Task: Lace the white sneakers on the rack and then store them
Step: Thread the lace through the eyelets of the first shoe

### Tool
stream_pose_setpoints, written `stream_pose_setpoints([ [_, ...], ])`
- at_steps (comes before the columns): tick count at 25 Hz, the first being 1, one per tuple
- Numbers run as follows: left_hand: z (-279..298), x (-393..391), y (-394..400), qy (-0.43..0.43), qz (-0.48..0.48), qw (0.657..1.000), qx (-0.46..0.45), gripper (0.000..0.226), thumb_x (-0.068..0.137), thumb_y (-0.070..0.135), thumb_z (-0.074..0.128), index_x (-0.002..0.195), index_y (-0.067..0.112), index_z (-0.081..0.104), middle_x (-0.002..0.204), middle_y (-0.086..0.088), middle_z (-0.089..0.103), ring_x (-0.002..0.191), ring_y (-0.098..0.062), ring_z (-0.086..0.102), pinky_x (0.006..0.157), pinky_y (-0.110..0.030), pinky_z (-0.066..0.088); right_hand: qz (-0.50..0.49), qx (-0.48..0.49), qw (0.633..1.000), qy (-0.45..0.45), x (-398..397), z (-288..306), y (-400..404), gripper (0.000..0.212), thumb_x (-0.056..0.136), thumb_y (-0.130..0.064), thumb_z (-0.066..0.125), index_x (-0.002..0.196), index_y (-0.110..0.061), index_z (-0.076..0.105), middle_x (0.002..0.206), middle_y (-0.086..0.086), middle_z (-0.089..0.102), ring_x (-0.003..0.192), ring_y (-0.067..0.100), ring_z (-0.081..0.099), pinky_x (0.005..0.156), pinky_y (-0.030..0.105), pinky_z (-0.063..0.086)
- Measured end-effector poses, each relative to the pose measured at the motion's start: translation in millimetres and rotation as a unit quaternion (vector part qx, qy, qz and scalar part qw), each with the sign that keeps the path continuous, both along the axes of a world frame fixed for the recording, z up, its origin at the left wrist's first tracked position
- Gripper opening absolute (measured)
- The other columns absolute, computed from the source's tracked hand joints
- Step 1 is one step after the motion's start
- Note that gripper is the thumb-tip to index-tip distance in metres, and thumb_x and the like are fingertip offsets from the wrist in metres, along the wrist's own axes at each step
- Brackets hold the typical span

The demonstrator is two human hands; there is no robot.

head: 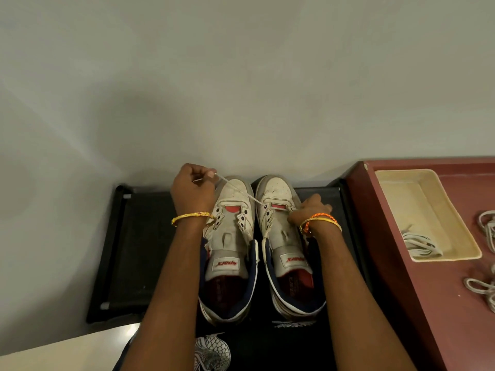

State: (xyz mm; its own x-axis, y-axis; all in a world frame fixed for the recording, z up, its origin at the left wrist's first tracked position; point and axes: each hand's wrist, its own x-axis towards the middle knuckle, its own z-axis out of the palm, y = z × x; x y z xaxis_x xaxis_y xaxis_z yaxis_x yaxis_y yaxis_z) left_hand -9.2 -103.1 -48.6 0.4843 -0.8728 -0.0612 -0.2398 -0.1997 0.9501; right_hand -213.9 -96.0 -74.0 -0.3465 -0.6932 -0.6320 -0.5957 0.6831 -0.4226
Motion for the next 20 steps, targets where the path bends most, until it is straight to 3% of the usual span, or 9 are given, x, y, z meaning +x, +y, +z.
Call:
stream_pose_setpoints([
  [3, 12.5, 1.3, 5.3, 0.155, 0.073, 0.984, -0.058, 0.022, 0.09, 0.0, 0.054, 0.081, 0.019, 0.051, 0.099, -0.006, 0.064, 0.088, -0.024, 0.069, 0.077, -0.037, 0.058, -0.054, -0.025, 0.998, -0.015, 4.8, -0.4, -1.8, 0.063, 0.081, -0.019, 0.066, 0.134, -0.006, 0.034, 0.139, 0.023, 0.03, 0.123, 0.042, 0.043, 0.102, 0.049, 0.042],
  [5, 26.4, 16.4, 2.2, 0.271, 0.18, 0.939, -0.113, 0.022, 0.093, -0.003, 0.047, 0.084, 0.017, 0.047, 0.104, -0.007, 0.061, 0.08, -0.022, 0.07, 0.072, -0.032, 0.059, -0.062, -0.034, 0.997, -0.014, 2.4, -3.4, -2.8, 0.054, 0.081, -0.017, 0.065, 0.128, -0.003, 0.043, 0.129, 0.023, 0.046, 0.113, 0.039, 0.052, 0.094, 0.044, 0.047],
  [7, 32.6, 37.3, 2.8, 0.294, 0.282, 0.902, -0.143, 0.022, 0.093, -0.003, 0.044, 0.084, 0.017, 0.045, 0.109, -0.01, 0.058, 0.071, -0.016, 0.068, 0.069, -0.027, 0.058, -0.055, -0.03, 0.995, -0.078, -3.3, -0.7, -2.3, 0.037, 0.078, -0.012, 0.065, 0.112, -0.001, 0.055, 0.102, 0.016, 0.06, 0.088, 0.03, 0.059, 0.075, 0.037, 0.052],
  [8, 31.8, 42.3, 4.9, 0.272, 0.294, 0.909, -0.114, 0.019, 0.092, -0.003, 0.044, 0.088, 0.016, 0.045, 0.113, -0.011, 0.057, 0.073, -0.014, 0.066, 0.07, -0.023, 0.057, -0.069, -0.035, 0.987, -0.144, -7.7, 4.4, -2.5, 0.024, 0.078, -0.009, 0.066, 0.1, -0.002, 0.059, 0.086, 0.012, 0.061, 0.075, 0.024, 0.058, 0.064, 0.031, 0.05],
  [10, 27.5, 34.0, 10.3, 0.175, 0.234, 0.956, 0.014, 0.022, 0.09, 0.0, 0.048, 0.108, 0.013, 0.045, 0.123, -0.015, 0.052, 0.095, -0.023, 0.063, 0.081, -0.025, 0.052, -0.186, -0.064, 0.932, -0.304, -19.8, 22.7, -2.9, 0.009, 0.08, -0.01, 0.067, 0.079, -0.008, 0.059, 0.062, 0.002, 0.056, 0.055, 0.013, 0.05, 0.05, 0.024, 0.042],
  [12, 18.9, 13.2, 14.8, -0.095, 0.083, 0.977, 0.171, 0.046, 0.085, 0.009, 0.056, 0.128, 0.015, 0.041, 0.135, -0.016, 0.039, 0.12, -0.034, 0.046, 0.098, -0.043, 0.041, -0.284, -0.128, 0.875, -0.37, -35.5, 35.4, -2.3, 0.015, 0.084, -0.015, 0.065, 0.073, -0.012, 0.056, 0.062, 0.001, 0.052, 0.055, 0.011, 0.047, 0.052, 0.023, 0.04],
  [15, 17.5, -30.7, 16.8, -0.398, -0.172, 0.877, 0.207, 0.039, 0.086, 0.027, 0.058, 0.126, 0.028, 0.055, 0.135, -0.007, 0.043, 0.128, -0.031, 0.033, 0.104, -0.049, 0.024, -0.144, -0.111, 0.95, -0.255, -35.1, 42.5, 15.1, 0.014, 0.085, -0.021, 0.066, 0.078, -0.011, 0.059, 0.073, 0.005, 0.055, 0.063, 0.014, 0.049, 0.059, 0.027, 0.042],
  [18, 5.7, -70.0, 11.7, -0.463, -0.303, 0.801, 0.23, 0.032, 0.089, 0.033, 0.055, 0.12, 0.03, 0.061, 0.128, -0.001, 0.052, 0.129, -0.027, 0.034, 0.107, -0.051, 0.02, 0.026, -0.06, 0.991, -0.118, -9.0, 34.0, 34.6, 0.018, 0.082, -0.021, 0.068, 0.093, -0.008, 0.061, 0.09, 0.008, 0.061, 0.079, 0.019, 0.055, 0.068, 0.028, 0.045],
  [20, 0.4, -79.4, 2.7, -0.473, -0.3, 0.787, 0.257, 0.03, 0.089, 0.032, 0.055, 0.118, 0.027, 0.061, 0.126, 0.0, 0.054, 0.129, -0.027, 0.034, 0.108, -0.052, 0.018, 0.05, -0.066, 0.996, -0.041, 1.4, 27.1, 35.1, 0.029, 0.085, -0.019, 0.061, 0.111, -0.004, 0.06, 0.106, 0.013, 0.063, 0.088, 0.023, 0.054, 0.073, 0.028, 0.045],
])
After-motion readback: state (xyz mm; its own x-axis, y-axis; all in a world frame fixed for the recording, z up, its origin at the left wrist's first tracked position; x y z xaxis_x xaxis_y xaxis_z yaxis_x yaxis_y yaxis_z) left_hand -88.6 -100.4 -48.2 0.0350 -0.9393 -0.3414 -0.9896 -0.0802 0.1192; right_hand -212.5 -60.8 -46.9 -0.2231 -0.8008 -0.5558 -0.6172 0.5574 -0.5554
